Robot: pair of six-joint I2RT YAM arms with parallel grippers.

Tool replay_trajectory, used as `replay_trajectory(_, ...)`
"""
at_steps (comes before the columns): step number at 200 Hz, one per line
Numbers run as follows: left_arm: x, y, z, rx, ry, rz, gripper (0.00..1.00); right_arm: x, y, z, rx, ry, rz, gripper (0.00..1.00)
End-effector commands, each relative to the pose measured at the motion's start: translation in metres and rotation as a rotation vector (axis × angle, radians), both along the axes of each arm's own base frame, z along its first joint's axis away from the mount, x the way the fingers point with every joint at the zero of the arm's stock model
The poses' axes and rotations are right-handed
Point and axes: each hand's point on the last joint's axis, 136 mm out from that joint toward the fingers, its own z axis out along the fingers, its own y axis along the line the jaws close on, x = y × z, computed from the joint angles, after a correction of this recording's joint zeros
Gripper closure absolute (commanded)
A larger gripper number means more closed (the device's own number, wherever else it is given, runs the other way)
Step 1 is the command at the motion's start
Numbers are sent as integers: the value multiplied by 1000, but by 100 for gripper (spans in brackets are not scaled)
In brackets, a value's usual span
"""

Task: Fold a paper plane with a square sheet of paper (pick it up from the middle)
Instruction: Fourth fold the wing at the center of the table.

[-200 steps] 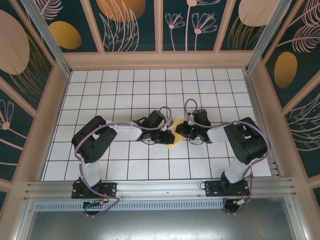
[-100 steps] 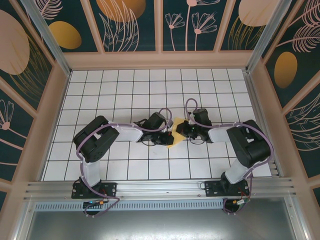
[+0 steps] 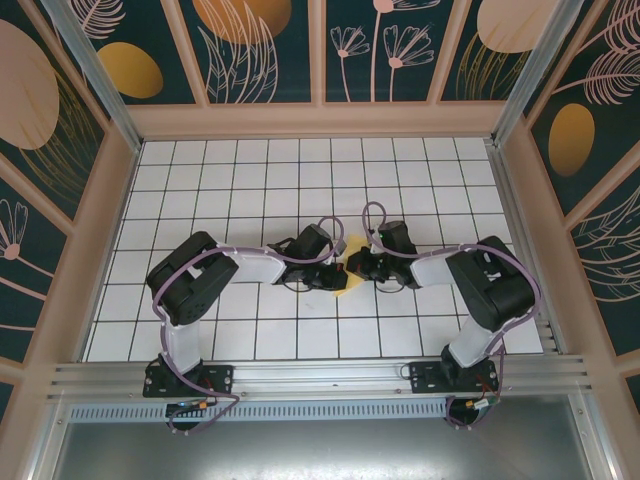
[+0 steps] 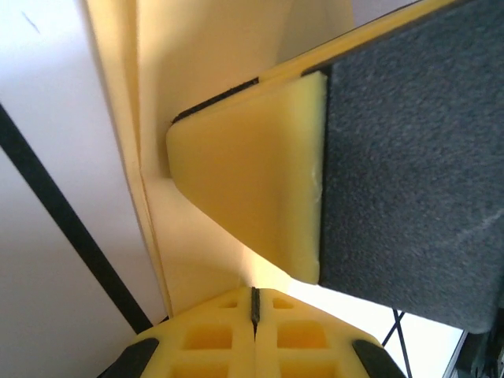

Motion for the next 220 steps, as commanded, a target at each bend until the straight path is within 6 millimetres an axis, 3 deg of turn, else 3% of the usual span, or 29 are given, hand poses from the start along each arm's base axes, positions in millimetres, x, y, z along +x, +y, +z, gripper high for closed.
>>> replay_trajectory(1,-20,43,-47,207,85,45,100,7,-20,-26,-89,18,-69,95)
replay_trajectory(52,-26,54,-57,249,91,51,100,30,-32,-14,-86,-20,-119,95)
replay_trajectory(118,-27,57,-59,255,91,51,100,63,-64,-16,-67,-28,-197,95)
replay_trajectory(220,-29,58,-59,260,92,44,100,99,-113,-20,-65,-21,-318,94)
